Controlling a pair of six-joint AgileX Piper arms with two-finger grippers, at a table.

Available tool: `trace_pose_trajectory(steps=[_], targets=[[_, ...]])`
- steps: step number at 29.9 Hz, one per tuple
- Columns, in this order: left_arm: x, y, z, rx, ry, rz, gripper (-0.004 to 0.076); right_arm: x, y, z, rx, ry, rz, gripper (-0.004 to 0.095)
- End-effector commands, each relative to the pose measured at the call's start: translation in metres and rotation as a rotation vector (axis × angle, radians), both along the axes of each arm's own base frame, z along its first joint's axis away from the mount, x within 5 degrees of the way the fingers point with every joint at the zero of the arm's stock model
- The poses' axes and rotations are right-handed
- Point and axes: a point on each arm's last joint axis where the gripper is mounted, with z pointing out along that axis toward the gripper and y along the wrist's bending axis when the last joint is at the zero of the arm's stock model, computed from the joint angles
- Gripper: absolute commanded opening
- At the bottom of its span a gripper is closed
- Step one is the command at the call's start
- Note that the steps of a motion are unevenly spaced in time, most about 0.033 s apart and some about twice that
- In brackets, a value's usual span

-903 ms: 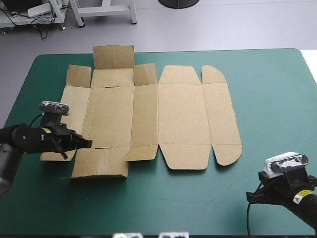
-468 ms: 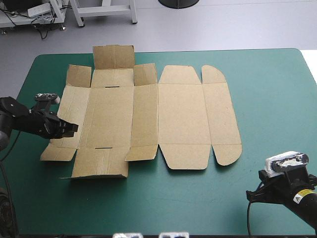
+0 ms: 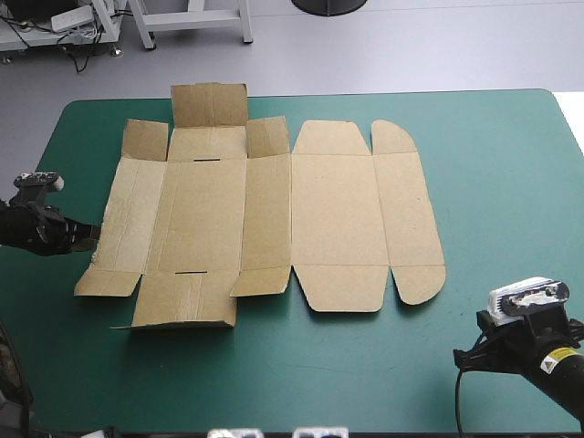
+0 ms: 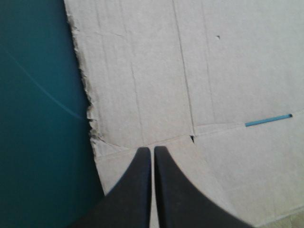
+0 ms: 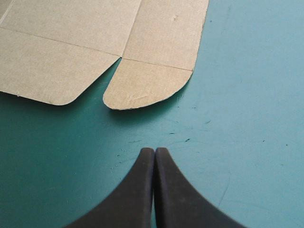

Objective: Fold the box

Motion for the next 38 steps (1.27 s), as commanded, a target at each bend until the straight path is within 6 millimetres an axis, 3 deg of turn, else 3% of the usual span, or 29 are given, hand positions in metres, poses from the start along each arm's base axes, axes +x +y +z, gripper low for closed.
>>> trace_pose_trajectory(steps=[1, 5, 12, 14, 19, 28, 38], targets=[[0.008, 0.005, 0.013, -0.002, -0.084, 0.120, 0.0014, 0.005, 0.000, 0.011, 0.003, -0.074, 0.001, -0.0013], [0.014, 0.013, 0.000, 0.015, -0.044, 0.160, 0.0041, 0.005, 0.000, 0.011, 0.000, -0.073, 0.004, -0.0013], [0.024, 0.016, -0.038, -0.077, 0.136, 0.149, 0.0377, 0.005, 0.001, 0.012, 0.004, -0.077, 0.004, -0.0013], [0.026, 0.015, -0.047, -0.122, 0.170, 0.133, 0.0437, 0.005, 0.001, 0.011, 0.004, -0.073, 0.005, -0.0013], [0.030, 0.015, -0.063, -0.196, 0.207, 0.077, 0.0445, 0.005, 0.001, 0.011, 0.004, -0.073, 0.005, -0.0013], [0.032, 0.041, -0.061, -0.441, 0.115, 0.128, 0.0445, 0.004, 0.002, 0.011, 0.024, -0.061, 0.012, -0.0013], [0.039, 0.045, -0.070, -0.500, 0.063, 0.110, 0.0443, 0.004, 0.004, 0.011, 0.043, -0.058, 0.016, -0.0013]])
